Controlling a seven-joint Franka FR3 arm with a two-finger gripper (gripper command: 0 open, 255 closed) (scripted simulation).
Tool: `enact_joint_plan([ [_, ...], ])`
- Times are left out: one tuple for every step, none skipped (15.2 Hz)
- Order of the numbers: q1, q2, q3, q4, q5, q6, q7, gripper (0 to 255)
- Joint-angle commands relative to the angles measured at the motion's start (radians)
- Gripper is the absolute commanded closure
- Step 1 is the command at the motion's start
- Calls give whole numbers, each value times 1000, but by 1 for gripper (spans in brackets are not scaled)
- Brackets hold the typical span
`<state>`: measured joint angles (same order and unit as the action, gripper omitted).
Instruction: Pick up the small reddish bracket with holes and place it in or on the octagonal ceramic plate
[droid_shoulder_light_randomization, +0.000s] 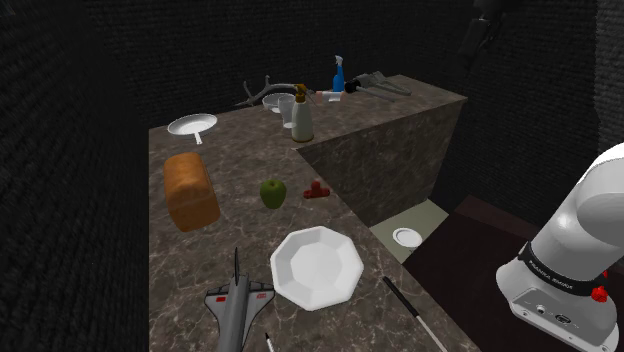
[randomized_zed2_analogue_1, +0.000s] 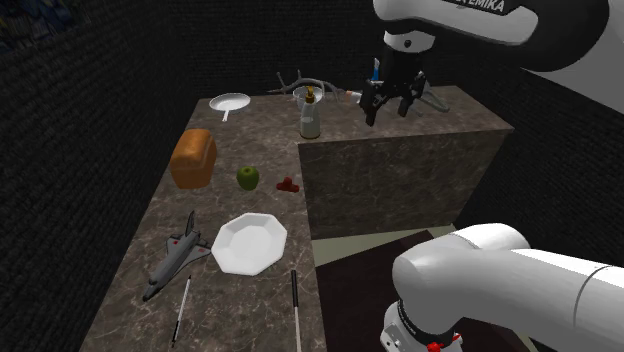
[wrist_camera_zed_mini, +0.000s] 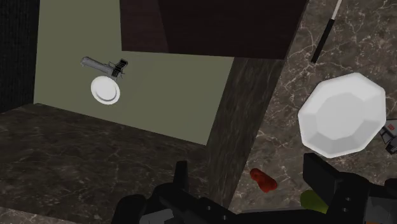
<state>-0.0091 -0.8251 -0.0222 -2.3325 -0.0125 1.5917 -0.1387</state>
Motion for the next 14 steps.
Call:
enact_joint_plan([
  [0,0,0,0,0,0,0,0],
  [1,16,11,-16,8,29,17,0],
  [3,34,22,-30,15,58,33,0],
  [4,53,33,-43,23,88,50,0],
  [6,73,44,-55,30,118,66,0],
  [8,95,55,-65,37,147,82,0],
  [9,118,65,-74,43,177,98,0],
  [11,142,76,-82,50,207,114,0],
  [12,168,87,-88,56,237,130,0],
  [14,195,98,-93,61,267,146,0],
  [15,224,108,-97,66,296,162,0],
  [17,253,118,-98,70,325,178,0],
  [18,284,129,-99,74,354,194,0],
  [18,316,139,-98,77,383,210,0],
])
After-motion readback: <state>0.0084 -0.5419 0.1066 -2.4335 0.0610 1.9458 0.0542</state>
